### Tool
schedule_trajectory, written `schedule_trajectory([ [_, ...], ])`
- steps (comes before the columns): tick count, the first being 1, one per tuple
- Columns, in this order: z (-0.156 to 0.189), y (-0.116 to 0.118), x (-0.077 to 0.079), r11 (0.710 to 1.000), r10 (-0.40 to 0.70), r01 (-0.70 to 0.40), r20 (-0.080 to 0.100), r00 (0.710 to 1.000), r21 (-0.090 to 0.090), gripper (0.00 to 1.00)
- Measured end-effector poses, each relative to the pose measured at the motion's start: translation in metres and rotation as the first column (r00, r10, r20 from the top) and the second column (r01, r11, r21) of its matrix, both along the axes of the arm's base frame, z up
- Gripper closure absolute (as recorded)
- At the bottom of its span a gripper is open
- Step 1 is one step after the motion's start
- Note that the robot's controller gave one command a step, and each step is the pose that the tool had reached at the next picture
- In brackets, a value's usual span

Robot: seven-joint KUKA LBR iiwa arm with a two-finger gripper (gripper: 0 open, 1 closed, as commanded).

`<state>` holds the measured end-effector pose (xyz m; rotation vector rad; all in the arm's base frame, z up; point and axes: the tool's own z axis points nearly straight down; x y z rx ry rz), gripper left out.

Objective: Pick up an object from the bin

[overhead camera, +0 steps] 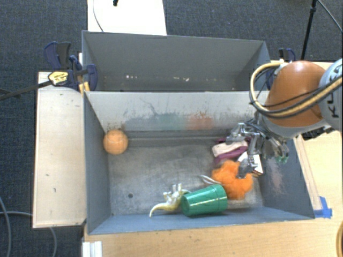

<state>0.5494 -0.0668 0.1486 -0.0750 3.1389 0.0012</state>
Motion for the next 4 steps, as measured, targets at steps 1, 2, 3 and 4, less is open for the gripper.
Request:
schedule_trajectory([
  [1,-0.031,-0.011,-0.026,0.974,0.226,-0.226,0.002,0.974,-0.001,0.0],
  [2,-0.074,-0.018,-0.067,0.851,0.525,-0.525,0.009,0.851,-0.008,1.0],
  [3,-0.074,-0.018,-0.067,0.851,0.525,-0.525,0.009,0.851,-0.008,1.0],
  [4,-0.074,-0.018,-0.067,0.851,0.525,-0.525,0.009,0.851,-0.008,1.0],
])
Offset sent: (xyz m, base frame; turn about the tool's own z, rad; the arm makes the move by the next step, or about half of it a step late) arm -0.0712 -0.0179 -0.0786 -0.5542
